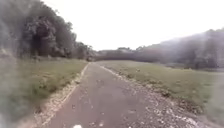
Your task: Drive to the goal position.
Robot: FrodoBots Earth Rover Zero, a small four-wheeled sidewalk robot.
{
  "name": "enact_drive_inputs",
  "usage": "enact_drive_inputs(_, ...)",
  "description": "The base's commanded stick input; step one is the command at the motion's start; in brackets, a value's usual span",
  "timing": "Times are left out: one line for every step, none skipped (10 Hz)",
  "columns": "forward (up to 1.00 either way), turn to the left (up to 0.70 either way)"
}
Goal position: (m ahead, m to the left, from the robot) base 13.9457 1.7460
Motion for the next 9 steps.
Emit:
enact_drive_inputs(0.7,0.0)
enact_drive_inputs(0.7,0.0)
enact_drive_inputs(0.7,0.0)
enact_drive_inputs(0.7,0.0)
enact_drive_inputs(0.7,0.0)
enact_drive_inputs(0.7,0.0)
enact_drive_inputs(0.7,0.0)
enact_drive_inputs(0.7,0.0)
enact_drive_inputs(0.7,0.0)
